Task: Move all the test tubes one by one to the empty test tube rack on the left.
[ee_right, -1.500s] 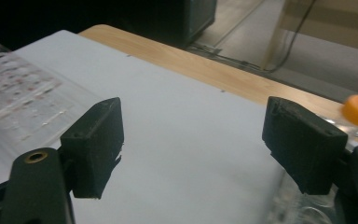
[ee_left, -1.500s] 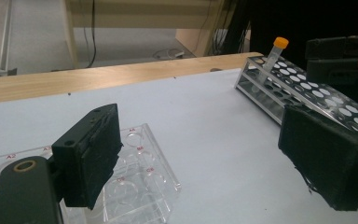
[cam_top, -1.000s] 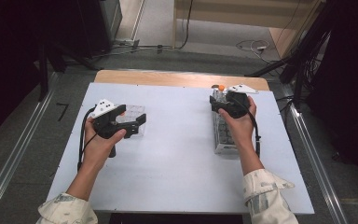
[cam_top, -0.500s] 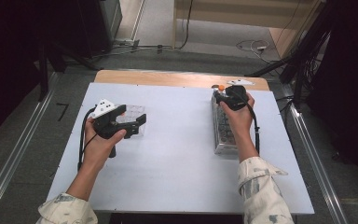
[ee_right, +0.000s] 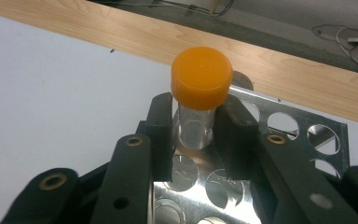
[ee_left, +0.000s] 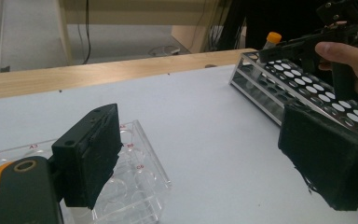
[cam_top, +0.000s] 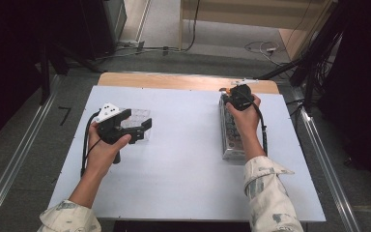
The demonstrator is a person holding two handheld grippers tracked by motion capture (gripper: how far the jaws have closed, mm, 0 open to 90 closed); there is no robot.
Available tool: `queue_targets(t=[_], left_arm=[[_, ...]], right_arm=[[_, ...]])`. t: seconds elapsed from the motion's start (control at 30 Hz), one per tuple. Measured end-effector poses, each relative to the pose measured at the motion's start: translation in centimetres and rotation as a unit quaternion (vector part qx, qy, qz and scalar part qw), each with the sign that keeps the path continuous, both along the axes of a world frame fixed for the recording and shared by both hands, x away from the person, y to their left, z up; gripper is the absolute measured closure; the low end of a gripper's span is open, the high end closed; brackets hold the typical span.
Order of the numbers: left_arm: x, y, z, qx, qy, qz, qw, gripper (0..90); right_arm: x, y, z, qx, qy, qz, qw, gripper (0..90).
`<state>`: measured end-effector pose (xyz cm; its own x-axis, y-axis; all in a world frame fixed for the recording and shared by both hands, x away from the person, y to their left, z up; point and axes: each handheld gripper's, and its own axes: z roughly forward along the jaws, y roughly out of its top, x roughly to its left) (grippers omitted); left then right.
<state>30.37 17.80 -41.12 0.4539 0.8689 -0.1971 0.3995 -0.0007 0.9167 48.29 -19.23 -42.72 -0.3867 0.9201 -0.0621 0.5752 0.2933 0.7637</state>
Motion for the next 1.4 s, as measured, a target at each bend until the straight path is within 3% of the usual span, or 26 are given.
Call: queue_targets(t=[0.2,0.47,0.9,1.4], left_arm=[[0.0,0.0,-0.1,0.000,0.002,0.000,1.0000,14.3],[-0.1,0.0,-0.1,-0.001,0.001,0.000,1.0000,14.4],[-0.1,-0.1,0.0,0.002,0.005,0.000,1.0000,14.3],[-0.2,-0.2,0.1,-0.003,0.006,0.001,1.0000,14.2]], right_arm=[[0.1,-0.2,0.0,0.005,0.003,-0.001,1.0000,70.9],[-0.2,-0.2,0.2,0.013,-0.015,-0.004,0.9998,71.7],[-1.7,-0.4,2.6,0.024,-0.066,0.004,0.9975,71.7],[-3.5,-0.9,4.6,0.044,-0.092,0.017,0.9946,71.6]])
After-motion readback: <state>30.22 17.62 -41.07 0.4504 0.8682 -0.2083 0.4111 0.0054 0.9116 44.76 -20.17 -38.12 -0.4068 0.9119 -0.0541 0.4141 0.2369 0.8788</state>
